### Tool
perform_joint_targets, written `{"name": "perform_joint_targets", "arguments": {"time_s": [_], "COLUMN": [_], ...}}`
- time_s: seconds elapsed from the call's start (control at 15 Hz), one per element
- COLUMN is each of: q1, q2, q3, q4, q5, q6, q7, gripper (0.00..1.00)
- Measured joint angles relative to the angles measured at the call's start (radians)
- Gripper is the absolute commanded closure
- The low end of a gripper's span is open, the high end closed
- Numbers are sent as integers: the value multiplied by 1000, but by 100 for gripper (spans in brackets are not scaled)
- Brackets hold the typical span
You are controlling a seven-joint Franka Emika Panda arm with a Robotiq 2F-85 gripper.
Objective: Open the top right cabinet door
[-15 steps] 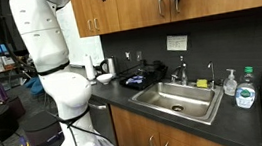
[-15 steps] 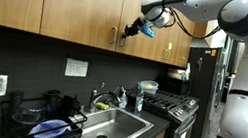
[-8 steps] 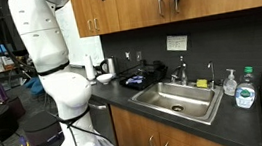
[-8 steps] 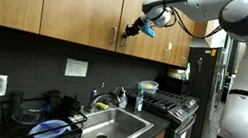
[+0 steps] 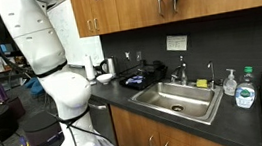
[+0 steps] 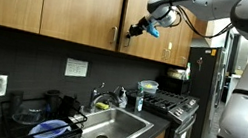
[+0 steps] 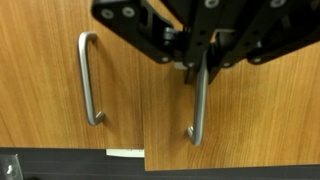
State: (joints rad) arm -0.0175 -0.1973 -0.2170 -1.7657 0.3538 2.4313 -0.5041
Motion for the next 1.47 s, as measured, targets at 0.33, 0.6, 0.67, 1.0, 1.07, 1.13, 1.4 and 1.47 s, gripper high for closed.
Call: {"name": "perform_joint_targets", "arguments": {"time_s": [0.33,0.6,0.67,1.0,1.07,1.13,1.4,1.47], "q1": [-3,-2,-2,-1,-1,-1,3,4], "q2": [-74,-118,-127,-174,-183,-193,-239,-251], "q3": [-4,-12,-15,-28,-30,-33,-51,-56], "q4": [-87,-133,-142,-187,-196,-207,-250,-260], "q5": [-9,-9,-9,-10,-10,-10,-10,-10], "q6": [34,46,46,50,52,55,63,63], "q7": [-10,-26,-31,-51,-55,-58,-78,-84], "gripper": [97,97,97,97,97,97,97,97]}}
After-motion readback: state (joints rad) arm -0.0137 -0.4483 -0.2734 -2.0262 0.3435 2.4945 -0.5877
